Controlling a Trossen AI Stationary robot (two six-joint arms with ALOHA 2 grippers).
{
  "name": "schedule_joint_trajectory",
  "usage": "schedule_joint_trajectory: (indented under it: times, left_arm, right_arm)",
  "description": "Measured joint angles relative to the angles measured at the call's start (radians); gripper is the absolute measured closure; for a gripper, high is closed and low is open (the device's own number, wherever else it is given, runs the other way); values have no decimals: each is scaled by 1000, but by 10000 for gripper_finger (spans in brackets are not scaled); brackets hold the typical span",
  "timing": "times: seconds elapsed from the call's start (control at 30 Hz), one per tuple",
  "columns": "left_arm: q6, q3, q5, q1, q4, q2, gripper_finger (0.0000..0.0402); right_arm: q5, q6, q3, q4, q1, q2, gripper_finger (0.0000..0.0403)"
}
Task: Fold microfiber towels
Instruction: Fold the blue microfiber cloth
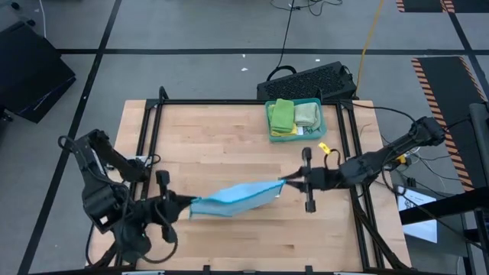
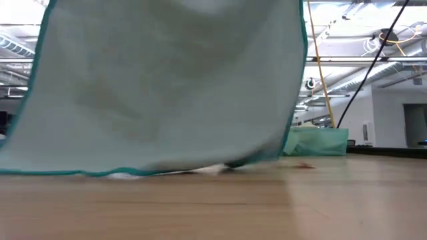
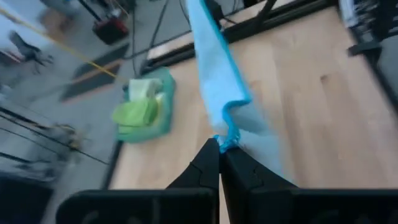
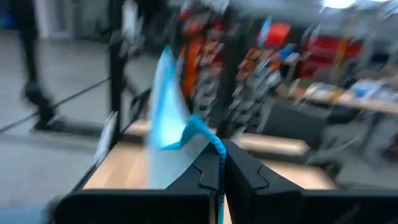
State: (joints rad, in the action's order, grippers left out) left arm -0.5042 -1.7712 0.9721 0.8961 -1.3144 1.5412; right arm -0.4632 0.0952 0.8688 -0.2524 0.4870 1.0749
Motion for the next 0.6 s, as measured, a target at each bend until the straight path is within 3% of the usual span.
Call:
schedule_joint_trajectory:
  times: [0.17, 0.3, 0.37, 0.5, 0.6]
  left_arm:
    - [-26, -6, 124, -28, -141, -58, 398]
    - [-113, -4, 115, -79, -206, -114, 397]
    - [-79, -4, 55, -88, -153, -125, 397]
    - [156, -1, -121, -57, 67, -117, 397]
    - [319, -2, -133, -21, 241, -121, 397]
  right_arm:
    - [-129, 146, 88, -23, -6, -29, 397]
    - [-138, 154, 113, -18, -19, -38, 397]
    - [-138, 124, 114, 6, -7, -31, 397]
    - [-134, 71, 113, -14, 45, 13, 397]
    - [-121, 112, 132, -116, 103, 50, 397]
